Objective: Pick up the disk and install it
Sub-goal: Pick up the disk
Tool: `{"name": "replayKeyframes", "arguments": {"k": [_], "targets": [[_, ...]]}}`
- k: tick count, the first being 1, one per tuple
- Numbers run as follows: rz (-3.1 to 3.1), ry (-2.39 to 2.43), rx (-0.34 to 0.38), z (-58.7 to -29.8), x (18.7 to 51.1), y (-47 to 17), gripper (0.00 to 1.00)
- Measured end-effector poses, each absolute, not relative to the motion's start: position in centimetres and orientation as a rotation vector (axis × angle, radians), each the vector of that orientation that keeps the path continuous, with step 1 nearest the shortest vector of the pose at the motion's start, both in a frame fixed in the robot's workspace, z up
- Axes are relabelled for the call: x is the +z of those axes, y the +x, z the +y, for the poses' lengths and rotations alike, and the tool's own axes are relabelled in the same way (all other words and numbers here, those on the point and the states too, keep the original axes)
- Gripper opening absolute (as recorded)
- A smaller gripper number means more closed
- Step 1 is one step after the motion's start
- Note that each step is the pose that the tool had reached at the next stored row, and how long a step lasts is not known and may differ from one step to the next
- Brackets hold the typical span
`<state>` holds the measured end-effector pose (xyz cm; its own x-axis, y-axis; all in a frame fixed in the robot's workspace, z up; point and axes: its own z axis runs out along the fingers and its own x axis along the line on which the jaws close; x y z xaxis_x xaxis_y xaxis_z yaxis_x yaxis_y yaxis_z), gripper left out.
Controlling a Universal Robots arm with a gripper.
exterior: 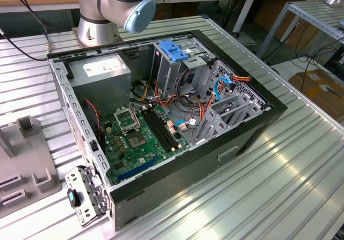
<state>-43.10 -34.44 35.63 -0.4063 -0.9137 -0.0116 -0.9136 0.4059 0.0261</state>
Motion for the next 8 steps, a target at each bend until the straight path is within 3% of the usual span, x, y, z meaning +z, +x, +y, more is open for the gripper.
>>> {"name": "replayKeyframes", "arguments": {"k": [8], "targets": [[-2.609, 1.741, -0.044, -34.44, 35.63, -43.1, 0.11]]}}
